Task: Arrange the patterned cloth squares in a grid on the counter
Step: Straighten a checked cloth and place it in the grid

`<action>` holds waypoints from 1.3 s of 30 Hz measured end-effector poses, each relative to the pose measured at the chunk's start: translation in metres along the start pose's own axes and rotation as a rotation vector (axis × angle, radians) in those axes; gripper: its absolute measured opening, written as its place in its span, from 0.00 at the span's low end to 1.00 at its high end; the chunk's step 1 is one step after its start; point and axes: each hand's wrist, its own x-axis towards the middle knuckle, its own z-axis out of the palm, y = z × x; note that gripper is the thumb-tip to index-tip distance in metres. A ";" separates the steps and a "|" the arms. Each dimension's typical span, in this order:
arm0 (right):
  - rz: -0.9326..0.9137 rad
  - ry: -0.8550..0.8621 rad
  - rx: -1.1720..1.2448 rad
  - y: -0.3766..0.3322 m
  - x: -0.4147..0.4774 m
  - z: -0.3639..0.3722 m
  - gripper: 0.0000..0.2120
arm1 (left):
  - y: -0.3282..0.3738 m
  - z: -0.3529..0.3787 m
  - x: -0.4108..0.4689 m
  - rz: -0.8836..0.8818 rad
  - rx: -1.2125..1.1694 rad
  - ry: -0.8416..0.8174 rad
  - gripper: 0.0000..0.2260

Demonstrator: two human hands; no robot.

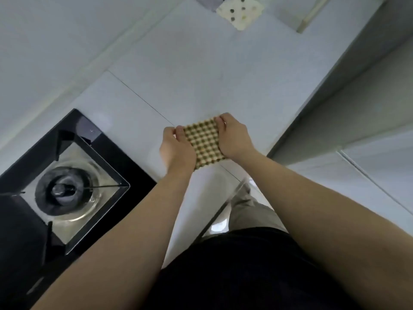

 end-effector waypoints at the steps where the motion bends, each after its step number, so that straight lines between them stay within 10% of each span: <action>1: 0.001 -0.059 -0.001 -0.001 0.021 -0.001 0.13 | 0.007 0.009 0.011 -0.037 -0.002 0.031 0.11; 8: -0.040 -0.181 -0.183 0.006 0.138 -0.040 0.16 | 0.061 0.087 0.067 -0.162 -0.022 0.158 0.11; 23: -0.145 0.035 -0.556 0.012 0.332 -0.188 0.18 | 0.224 0.239 0.153 -0.177 -0.079 -0.098 0.13; 29: -0.439 0.436 -0.849 0.038 0.338 -0.191 0.14 | 0.213 0.214 0.168 0.248 0.611 -0.223 0.13; 34: -0.554 0.294 -0.805 0.071 0.299 -0.165 0.12 | 0.191 0.211 0.175 0.959 0.721 -0.252 0.17; 39: -0.507 0.299 -0.833 0.087 0.293 -0.163 0.17 | 0.191 0.221 0.182 1.072 0.918 -0.409 0.23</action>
